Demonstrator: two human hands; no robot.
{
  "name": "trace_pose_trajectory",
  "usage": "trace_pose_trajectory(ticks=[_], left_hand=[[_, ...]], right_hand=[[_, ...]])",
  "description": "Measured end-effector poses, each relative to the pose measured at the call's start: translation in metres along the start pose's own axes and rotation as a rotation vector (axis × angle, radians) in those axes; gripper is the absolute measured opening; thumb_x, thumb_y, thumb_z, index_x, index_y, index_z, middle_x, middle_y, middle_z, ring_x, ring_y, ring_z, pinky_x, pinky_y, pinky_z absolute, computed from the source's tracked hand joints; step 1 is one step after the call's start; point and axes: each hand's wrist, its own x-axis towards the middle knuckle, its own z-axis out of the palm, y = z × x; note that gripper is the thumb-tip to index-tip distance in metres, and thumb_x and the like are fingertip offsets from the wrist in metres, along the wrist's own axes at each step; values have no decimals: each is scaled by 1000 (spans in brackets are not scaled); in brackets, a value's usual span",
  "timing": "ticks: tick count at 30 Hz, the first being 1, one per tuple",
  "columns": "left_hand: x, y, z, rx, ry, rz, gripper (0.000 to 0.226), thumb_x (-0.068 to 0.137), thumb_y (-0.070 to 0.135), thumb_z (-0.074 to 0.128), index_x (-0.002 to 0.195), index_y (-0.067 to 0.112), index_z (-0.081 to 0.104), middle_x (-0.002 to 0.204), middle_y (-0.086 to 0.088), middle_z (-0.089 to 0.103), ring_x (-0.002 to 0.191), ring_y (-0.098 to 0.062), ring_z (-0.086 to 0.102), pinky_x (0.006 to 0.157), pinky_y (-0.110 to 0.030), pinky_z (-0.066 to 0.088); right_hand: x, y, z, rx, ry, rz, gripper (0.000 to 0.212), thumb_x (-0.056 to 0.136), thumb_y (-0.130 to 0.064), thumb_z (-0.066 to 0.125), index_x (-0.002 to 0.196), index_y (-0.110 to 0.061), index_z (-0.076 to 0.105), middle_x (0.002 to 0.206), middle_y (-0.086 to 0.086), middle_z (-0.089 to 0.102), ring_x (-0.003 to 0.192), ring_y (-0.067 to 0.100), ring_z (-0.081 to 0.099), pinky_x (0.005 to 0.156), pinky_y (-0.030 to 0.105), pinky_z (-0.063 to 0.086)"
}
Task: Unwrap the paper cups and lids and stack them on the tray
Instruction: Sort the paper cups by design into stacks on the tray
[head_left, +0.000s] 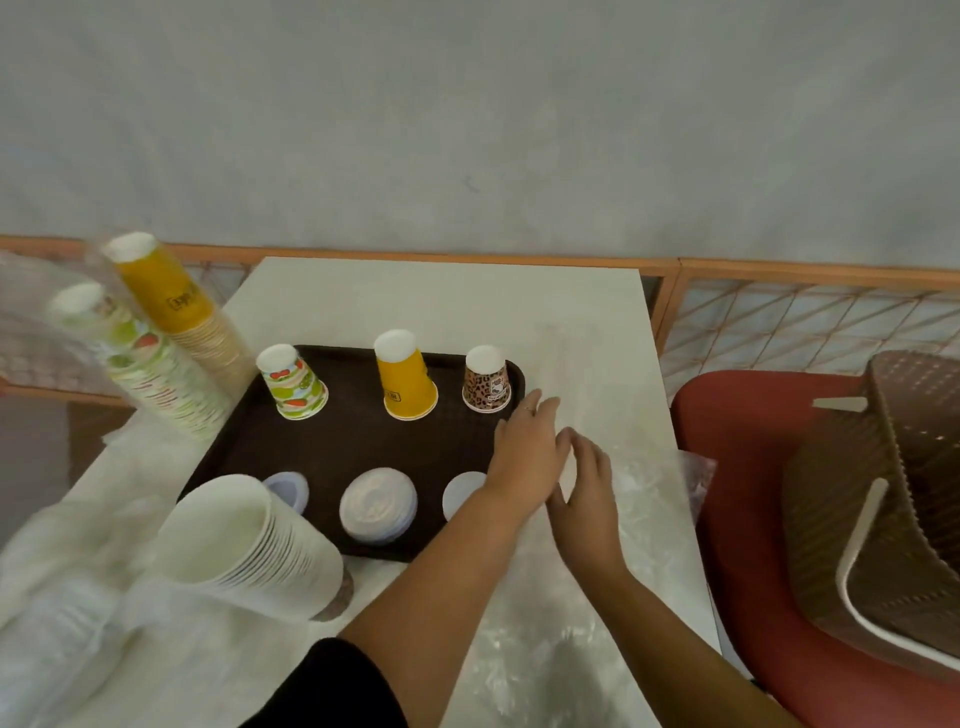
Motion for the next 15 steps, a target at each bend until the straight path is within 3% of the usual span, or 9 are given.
trace_pose_trajectory(ticks=[4,7,9,12,15], left_hand=[[-28,27,-46,91,147,94,53,101,29,38,150,17,20,159,-2,12,145,-17,12,117,-38,10],[-58,42,-91,95,306,178,55,100,33,39,150,18,21,159,0,11,145,-14,13,118,-40,5],[-82,42,-121,66,453,233,56,98,37,43,148,19,26,158,1,17,144,-12,19,117,-38,1],[-121,23,-160,41,696,280,60,89,46,46,142,21,39,152,3,33,138,-9,28,116,-45,4],[-153,-16,-180,27,826,201,61,84,50,53,137,21,45,145,4,41,135,-9,33,112,-57,23]], right_hand=[[-7,-23,7,146,-122,-74,38,89,-5,61,126,-3,53,123,11,57,110,20,57,93,34,50],[-15,-45,22,96,-404,-118,32,87,-5,62,118,0,56,104,-2,57,99,10,50,82,13,41],[-25,-64,34,119,-481,-195,34,87,-17,64,118,-7,55,98,-17,50,102,5,47,79,2,36],[-42,-85,45,233,-499,-378,58,75,-47,70,124,-25,48,118,-18,51,112,-1,48,89,6,39],[-54,-103,51,246,-601,-409,67,78,-44,71,134,-32,38,138,-11,41,122,0,44,93,13,40]])
